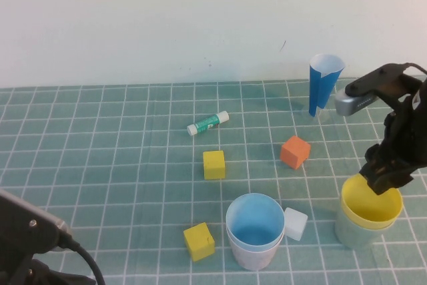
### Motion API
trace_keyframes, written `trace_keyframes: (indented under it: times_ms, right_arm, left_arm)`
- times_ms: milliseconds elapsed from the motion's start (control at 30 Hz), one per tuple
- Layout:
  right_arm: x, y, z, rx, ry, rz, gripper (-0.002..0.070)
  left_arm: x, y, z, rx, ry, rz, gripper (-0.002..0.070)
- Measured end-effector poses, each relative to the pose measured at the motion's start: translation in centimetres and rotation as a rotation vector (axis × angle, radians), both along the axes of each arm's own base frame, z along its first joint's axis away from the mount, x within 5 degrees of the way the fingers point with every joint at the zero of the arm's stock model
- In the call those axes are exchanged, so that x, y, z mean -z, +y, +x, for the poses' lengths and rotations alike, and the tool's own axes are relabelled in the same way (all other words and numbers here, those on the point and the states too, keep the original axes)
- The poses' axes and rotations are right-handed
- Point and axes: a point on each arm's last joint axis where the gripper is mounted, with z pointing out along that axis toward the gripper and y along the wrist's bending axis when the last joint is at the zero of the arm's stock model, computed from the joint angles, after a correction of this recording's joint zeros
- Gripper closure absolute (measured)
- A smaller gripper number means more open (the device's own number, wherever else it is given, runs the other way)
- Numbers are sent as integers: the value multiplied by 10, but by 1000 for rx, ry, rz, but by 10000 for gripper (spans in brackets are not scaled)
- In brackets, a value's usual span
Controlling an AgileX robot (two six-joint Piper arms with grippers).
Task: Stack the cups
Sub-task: Pick up the green cup, then place the green cup on the blue cup
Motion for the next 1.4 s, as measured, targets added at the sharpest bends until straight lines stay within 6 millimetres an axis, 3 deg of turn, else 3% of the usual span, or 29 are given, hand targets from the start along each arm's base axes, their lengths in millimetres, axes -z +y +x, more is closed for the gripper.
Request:
trace_keyframes:
  times_ms: [500,600,733,800,900,1133,1233,1400]
  right_arm:
    - [55,4,8,58,76,-13,260]
    - [61,5,10,12,82,-22,353]
    - [60,4,10,-14,74,-23,583]
    - [53,3,9,-17,53,-16,631]
    - [35,2,5,-24,5,1,643]
    - [-49,-5,-19,-62,-156,66,645]
    - [-76,-1,-31,-128,-176,159,645]
    - [-84,29,-46,-283,-162,290,645]
  left_arm:
    - [0,0,0,0,0,1,676]
    - [0,0,0,0,0,1,676]
    - [0,0,0,0,0,1,676]
    - [0,0,0,0,-1,2,676]
    - [0,0,0,0,-1,2,676]
    - [0,0,0,0,-1,2,676]
    - [0,0,0,4,-4,6,676]
    - [0,0,0,10,-7,11,676]
